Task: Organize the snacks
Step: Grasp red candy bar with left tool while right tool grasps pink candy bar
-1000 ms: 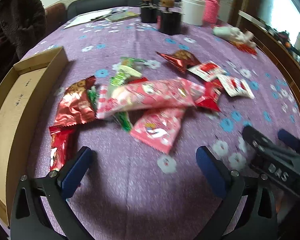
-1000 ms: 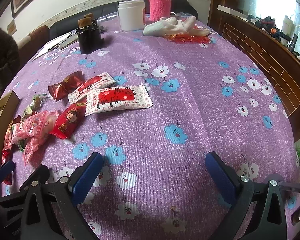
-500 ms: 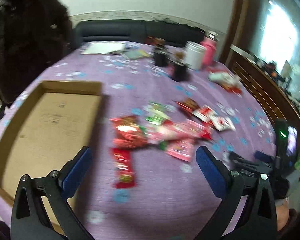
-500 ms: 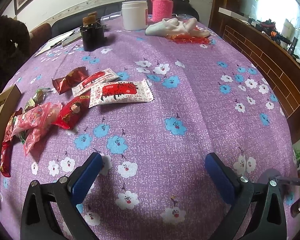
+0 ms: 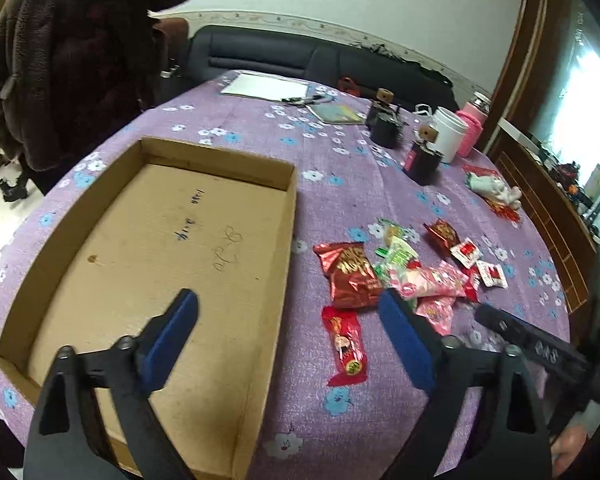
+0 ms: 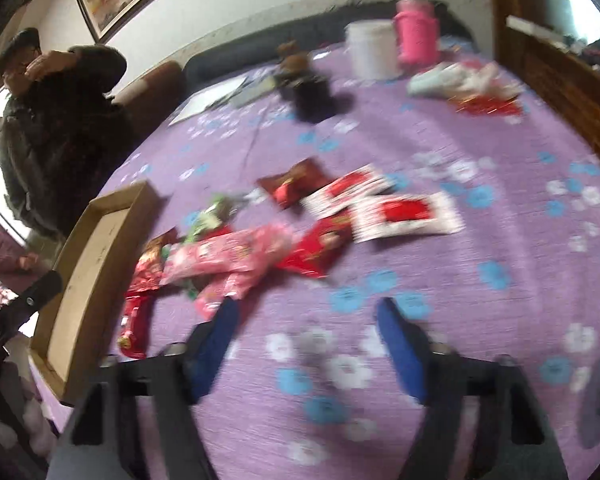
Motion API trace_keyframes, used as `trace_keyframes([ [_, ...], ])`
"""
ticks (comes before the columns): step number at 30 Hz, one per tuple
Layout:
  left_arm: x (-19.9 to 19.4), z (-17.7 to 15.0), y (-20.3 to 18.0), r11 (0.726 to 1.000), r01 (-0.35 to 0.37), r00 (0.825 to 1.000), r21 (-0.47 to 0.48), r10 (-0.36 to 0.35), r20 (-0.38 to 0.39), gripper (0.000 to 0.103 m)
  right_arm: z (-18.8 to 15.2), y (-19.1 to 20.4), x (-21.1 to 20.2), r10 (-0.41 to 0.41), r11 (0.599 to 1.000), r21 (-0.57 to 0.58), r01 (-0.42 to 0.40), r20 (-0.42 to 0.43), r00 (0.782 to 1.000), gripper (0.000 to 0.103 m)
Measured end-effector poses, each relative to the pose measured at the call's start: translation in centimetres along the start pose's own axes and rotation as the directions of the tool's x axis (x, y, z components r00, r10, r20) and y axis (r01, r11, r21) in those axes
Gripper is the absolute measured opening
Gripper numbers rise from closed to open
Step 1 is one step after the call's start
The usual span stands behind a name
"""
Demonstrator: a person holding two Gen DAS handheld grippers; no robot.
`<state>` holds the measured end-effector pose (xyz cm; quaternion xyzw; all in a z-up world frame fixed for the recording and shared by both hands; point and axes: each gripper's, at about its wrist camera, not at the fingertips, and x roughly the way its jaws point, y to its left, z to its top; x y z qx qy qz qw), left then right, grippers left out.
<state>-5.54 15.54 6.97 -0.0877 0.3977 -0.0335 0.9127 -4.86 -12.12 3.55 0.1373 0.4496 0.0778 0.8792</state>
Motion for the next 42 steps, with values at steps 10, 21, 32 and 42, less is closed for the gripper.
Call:
trace_keyframes([
  [10, 0.8, -1.8, -2.1, 0.985, 0.152, 0.985, 0.079, -0.145, -0.089, 0.053, 3.6, 4.6, 1.4, 0.09, 0.992, -0.088, -0.087, 0.033, 0.995, 0.062],
  [21, 1.5, -2.8, -3.4, 0.969, 0.216, 0.971, 0.116, -0.201, -0.127, 0.05, 3.9, 4.8, 5.2, 0.208, 0.964, -0.119, -0.239, -0.228, 0.951, 0.062],
  [32, 3.0, -2.4, -3.9, 0.97, 0.187, 0.976, 0.157, -0.165, -0.144, 0.041, 0.4, 7.9, 4.5, 0.047, 0.919, -0.378, -0.109, -0.171, 0.984, 0.027],
  [42, 5.5, -2.7, -5.6, 0.97, 0.128, 0.979, 0.208, -0.09, -0.184, 0.04, -0.9, 5.7, 1.7, 0.074, 0.953, -0.284, -0.104, -0.114, 0.991, 0.026],
])
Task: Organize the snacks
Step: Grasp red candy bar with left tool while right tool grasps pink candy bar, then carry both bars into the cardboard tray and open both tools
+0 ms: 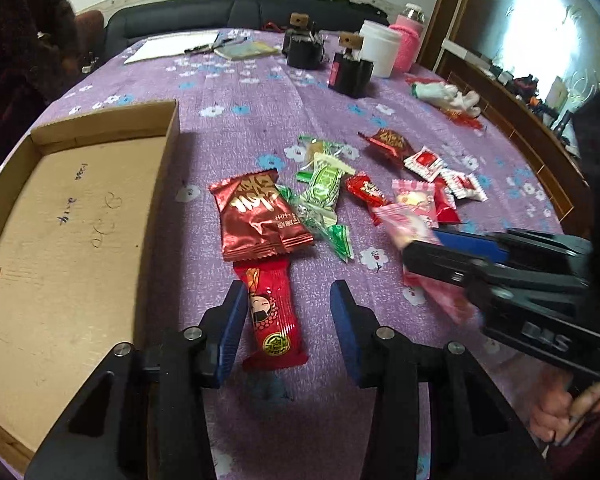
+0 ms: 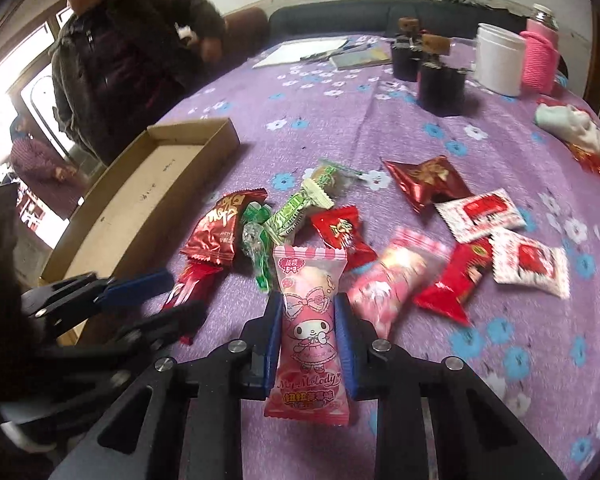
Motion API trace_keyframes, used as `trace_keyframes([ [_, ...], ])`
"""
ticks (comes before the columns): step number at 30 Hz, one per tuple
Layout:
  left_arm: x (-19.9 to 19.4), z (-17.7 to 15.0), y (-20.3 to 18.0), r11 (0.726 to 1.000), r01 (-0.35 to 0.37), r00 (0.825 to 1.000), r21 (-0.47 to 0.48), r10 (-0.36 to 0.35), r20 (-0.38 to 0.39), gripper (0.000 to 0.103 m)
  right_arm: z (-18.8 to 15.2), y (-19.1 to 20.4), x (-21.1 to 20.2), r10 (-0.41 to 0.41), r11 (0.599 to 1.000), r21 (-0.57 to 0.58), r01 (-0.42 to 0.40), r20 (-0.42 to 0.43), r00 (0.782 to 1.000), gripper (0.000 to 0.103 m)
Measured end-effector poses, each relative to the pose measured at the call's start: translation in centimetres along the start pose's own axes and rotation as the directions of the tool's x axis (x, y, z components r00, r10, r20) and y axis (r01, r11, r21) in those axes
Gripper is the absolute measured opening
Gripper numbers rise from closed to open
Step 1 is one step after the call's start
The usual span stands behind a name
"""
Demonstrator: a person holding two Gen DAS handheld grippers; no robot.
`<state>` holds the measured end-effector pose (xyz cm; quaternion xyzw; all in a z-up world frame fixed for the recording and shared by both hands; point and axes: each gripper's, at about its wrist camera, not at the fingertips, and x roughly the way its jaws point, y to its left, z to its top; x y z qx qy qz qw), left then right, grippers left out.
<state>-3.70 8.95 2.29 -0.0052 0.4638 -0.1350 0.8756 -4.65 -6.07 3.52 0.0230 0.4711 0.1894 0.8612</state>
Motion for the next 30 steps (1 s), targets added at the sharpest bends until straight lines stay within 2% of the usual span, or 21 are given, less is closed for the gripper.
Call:
trace_keyframes([
  [2, 0.7, -0.1, 0.1, 1.0, -0.01, 1.0, -0.008, 0.009, -0.019, 0.036, -0.2, -0.3, -0.4, 0.011, 1.0, 0.014, -0.011, 0.012, 1.0, 0.026],
  [3, 0.6, -0.2, 0.0, 1.0, -0.018, 1.0, 0.001, 0.018, -0.006, 0.029, -0.4, -0.5, -0.7, 0.015, 1.0, 0.021, -0.015, 0.017, 1.0, 0.026],
  [4, 0.6, -0.2, 0.0, 1.0, -0.022, 1.0, 0.004, 0.022, -0.004, 0.028, -0.6, -0.7, -0.9, 0.016, 0.999, 0.027, -0.017, 0.021, 1.0, 0.025],
  [6, 0.6, -0.2, 0.2, 1.0, -0.018, 1.0, -0.005, 0.018, -0.002, 0.017, -0.8, -1.1, -1.1, 0.025, 0.999, 0.045, -0.026, 0.023, 0.999, 0.025],
  [14, -0.2, -0.5, 0.4, 0.998, 0.022, 1.0, -0.06, -0.021, 0.007, 0.017, -1.8, -2.5, -1.4, 0.033, 0.994, 0.1, -0.035, 0.027, 0.999, 0.026],
  [22, -3.9, -1.0, 0.8, 0.99, 0.112, 0.992, -0.087, -0.107, 0.06, 0.017, -1.8, -1.8, -3.3, 0.064, 0.992, 0.11, -0.069, 0.048, 0.997, 0.025],
  [27, -6.8, -0.1, 3.5, 0.98, 0.143, 0.985, -0.135, -0.128, 0.117, 0.017, -0.5, 0.2, -4.3, 0.142, 0.982, 0.117, -0.148, 0.063, 0.988, 0.025],
  [30, -8.2, 1.0, 6.3, 0.98, 0.117, 0.984, -0.162, -0.093, 0.149, 0.017, 1.3, 1.7, -4.4, 0.207, 0.969, 0.12, -0.215, 0.075, 0.975, 0.025],
])
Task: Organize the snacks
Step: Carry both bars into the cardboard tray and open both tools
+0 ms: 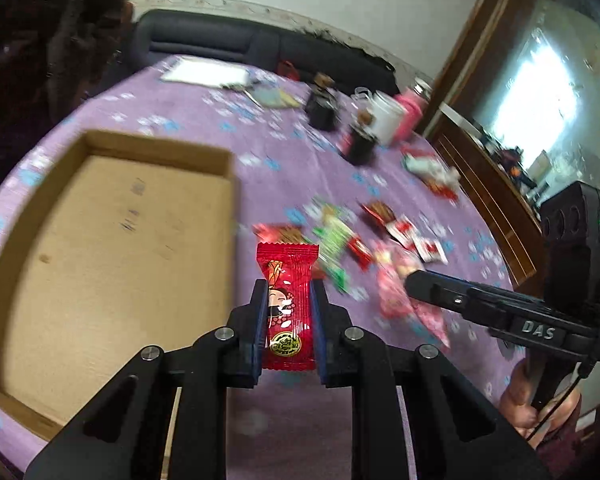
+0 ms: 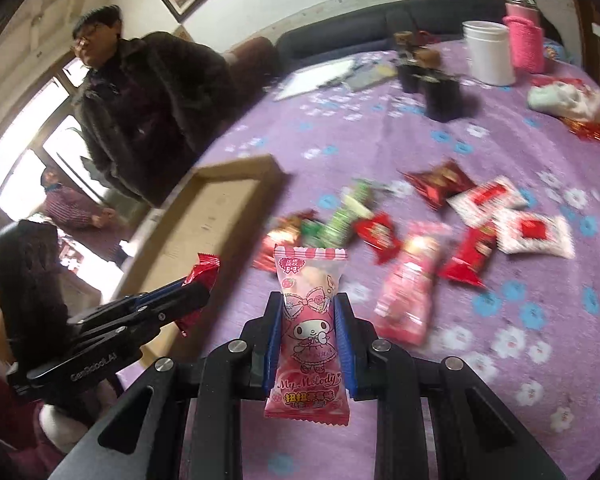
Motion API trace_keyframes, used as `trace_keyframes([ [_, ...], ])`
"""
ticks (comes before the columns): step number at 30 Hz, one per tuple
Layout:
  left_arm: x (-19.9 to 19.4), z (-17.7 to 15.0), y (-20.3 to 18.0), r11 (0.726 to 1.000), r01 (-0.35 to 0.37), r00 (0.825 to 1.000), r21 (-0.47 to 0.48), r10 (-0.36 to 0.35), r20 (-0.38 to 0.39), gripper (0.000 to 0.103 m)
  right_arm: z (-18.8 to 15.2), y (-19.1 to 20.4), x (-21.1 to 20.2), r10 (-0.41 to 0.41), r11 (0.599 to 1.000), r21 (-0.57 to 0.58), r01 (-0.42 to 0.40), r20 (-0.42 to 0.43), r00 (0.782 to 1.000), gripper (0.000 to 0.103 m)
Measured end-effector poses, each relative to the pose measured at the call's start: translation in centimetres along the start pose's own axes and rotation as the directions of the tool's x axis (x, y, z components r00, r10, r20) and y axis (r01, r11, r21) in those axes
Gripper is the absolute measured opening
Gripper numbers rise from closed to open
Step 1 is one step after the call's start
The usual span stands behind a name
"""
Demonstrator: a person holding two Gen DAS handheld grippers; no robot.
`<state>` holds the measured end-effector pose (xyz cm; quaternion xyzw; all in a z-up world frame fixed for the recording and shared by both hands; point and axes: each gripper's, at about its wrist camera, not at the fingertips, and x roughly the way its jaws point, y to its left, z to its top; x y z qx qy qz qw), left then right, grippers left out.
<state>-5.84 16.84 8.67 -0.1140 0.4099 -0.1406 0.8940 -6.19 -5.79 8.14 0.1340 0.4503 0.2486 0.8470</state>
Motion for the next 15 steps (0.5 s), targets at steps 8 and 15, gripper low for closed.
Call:
trace_keyframes([
  [8, 0.9, 4.8, 6.9, 0.99, -0.101, 0.994, -0.096, 0.104, 0.026, 0.017, 5.0, 5.3, 5.0, 0.079, 0.997, 0.004, -0.079, 0.006, 0.997, 0.025],
  [15, 5.0, 6.6, 11.0, 0.975, -0.093, 0.996, -0.202, 0.089, -0.03, 0.017, 7.8, 7.1, 12.2, 0.001, 1.0, 0.023, 0.0, -0.024, 1.0, 0.025],
])
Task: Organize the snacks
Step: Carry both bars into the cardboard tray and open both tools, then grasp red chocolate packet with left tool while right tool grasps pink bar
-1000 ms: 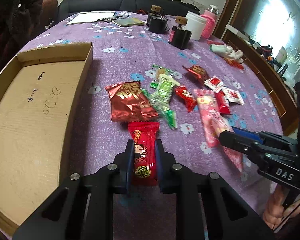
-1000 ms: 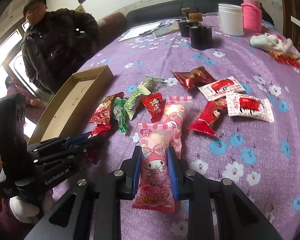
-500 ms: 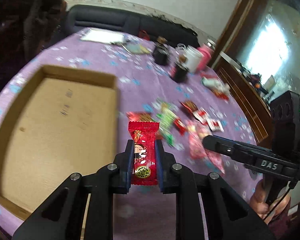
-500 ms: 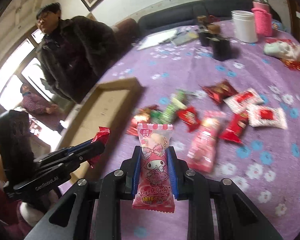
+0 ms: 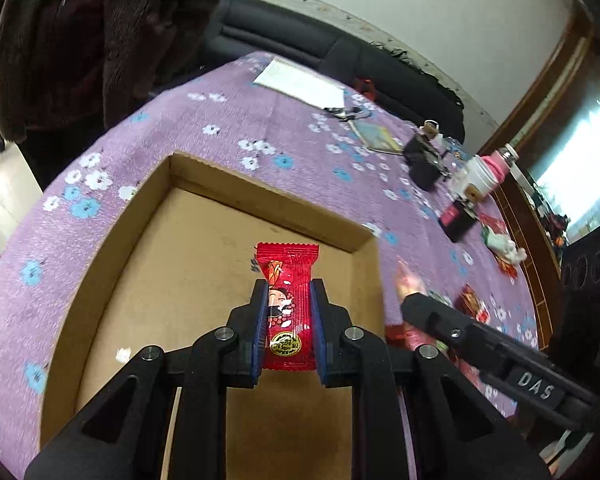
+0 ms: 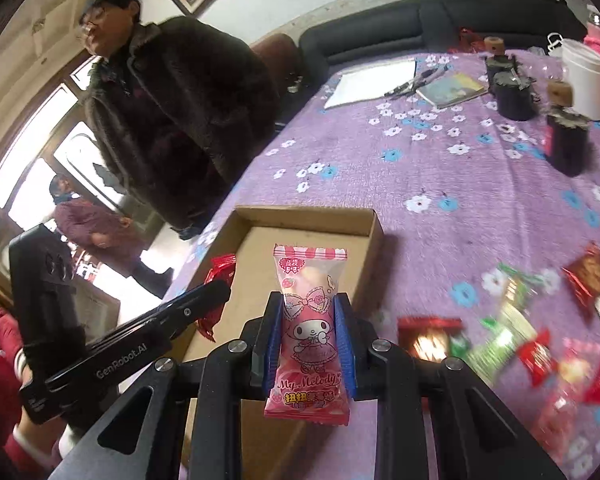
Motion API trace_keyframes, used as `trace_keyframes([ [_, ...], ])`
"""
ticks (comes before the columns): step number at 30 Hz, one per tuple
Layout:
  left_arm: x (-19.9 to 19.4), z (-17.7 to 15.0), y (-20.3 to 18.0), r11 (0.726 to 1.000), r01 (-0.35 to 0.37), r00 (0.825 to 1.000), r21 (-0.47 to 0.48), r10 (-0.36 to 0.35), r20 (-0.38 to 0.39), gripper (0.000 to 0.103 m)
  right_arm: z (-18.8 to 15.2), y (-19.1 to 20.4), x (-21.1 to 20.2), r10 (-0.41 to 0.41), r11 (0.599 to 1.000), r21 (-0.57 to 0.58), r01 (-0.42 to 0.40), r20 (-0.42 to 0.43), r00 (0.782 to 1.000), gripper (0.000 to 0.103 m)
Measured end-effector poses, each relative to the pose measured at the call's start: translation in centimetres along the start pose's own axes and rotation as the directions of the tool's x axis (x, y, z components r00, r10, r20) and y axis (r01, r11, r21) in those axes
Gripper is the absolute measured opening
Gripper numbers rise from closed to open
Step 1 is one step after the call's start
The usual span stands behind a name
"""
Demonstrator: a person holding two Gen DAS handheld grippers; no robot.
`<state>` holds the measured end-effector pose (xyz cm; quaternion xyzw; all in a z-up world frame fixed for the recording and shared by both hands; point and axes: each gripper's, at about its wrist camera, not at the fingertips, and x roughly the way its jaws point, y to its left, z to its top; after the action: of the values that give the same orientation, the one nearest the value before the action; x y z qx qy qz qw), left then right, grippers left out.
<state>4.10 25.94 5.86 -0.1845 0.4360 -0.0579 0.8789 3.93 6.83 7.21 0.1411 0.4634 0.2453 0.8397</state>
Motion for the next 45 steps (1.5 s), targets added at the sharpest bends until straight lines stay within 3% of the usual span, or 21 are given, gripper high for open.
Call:
trace_keyframes([
  [10, 4.0, 1.0, 0.7, 0.999, -0.011, 0.999, -0.036, 0.009, -0.052, 0.017, 0.7, 0.3, 4.4, -0.081, 0.997, 0.014, 0.081, -0.014, 0.997, 0.025],
  [16, 5.1, 1.1, 0.8, 0.998, -0.036, 0.998, -0.046, 0.034, -0.059, 0.017, 1.0, 0.4, 4.9, -0.107, 0.994, 0.018, 0.107, -0.005, 0.994, 0.025],
  [22, 5.1, 1.3, 1.1, 0.997, -0.039, 0.998, -0.061, 0.036, -0.048, 0.019, 1.2, 0.7, 4.3, -0.154, 0.988, -0.018, 0.154, 0.041, 0.987, 0.032],
  [30, 1.8, -0.3, 0.3, 0.997, -0.067, 0.997, -0.029, 0.066, -0.032, 0.019, 0.3, 0.5, 1.1, -0.166, 0.985, -0.034, 0.169, 0.075, 0.983, 0.035],
  [33, 0.6, -1.0, -0.6, 0.99, -0.141, 0.99, 0.004, 0.141, -0.015, 0.03, -0.6, 1.1, -0.9, -0.154, 0.985, -0.058, 0.161, 0.107, 0.982, 0.038],
  [37, -1.4, -2.9, -2.3, 0.981, -0.182, 0.983, 0.069, 0.181, 0.022, 0.031, -2.2, 1.1, -3.0, -0.152, 0.984, -0.072, 0.161, 0.125, 0.981, 0.044],
  [41, -2.8, -4.9, -4.2, 0.975, -0.182, 0.983, 0.125, 0.179, 0.029, 0.031, -4.2, 0.2, -5.0, -0.192, 0.972, -0.105, 0.209, 0.151, 0.97, 0.044],
  [45, -3.6, -6.4, -5.9, 0.984, -0.117, 0.993, 0.134, 0.117, 0.005, 0.031, -5.7, -3.3, -7.7, -0.242, 0.962, -0.082, 0.26, 0.18, 0.953, 0.044],
])
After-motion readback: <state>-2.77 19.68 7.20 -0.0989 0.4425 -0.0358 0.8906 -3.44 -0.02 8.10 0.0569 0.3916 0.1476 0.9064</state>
